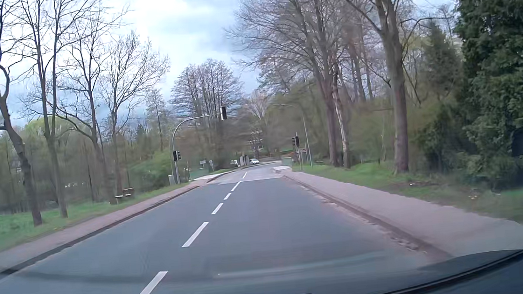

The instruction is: Follow the waypoints while adhering to traffic rules and regulations

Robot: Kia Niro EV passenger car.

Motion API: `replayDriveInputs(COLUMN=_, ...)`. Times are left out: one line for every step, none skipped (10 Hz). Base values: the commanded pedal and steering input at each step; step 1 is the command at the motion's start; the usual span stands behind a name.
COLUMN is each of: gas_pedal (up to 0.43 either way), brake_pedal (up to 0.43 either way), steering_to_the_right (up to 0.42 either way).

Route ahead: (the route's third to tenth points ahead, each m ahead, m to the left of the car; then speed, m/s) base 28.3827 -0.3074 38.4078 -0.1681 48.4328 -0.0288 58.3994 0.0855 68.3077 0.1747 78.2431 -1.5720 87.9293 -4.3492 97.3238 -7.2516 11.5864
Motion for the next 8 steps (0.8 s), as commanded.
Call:
replayDriveInputs(gas_pedal=0.079, brake_pedal=0.0, steering_to_the_right=-0.004)
replayDriveInputs(gas_pedal=0.079, brake_pedal=0.0, steering_to_the_right=-0.004)
replayDriveInputs(gas_pedal=0.079, brake_pedal=0.0, steering_to_the_right=-0.004)
replayDriveInputs(gas_pedal=0.079, brake_pedal=0.0, steering_to_the_right=-0.004)
replayDriveInputs(gas_pedal=0.079, brake_pedal=0.0, steering_to_the_right=-0.005)
replayDriveInputs(gas_pedal=0.079, brake_pedal=0.0, steering_to_the_right=-0.005)
replayDriveInputs(gas_pedal=0.079, brake_pedal=0.0, steering_to_the_right=-0.005)
replayDriveInputs(gas_pedal=0.079, brake_pedal=0.0, steering_to_the_right=-0.005)
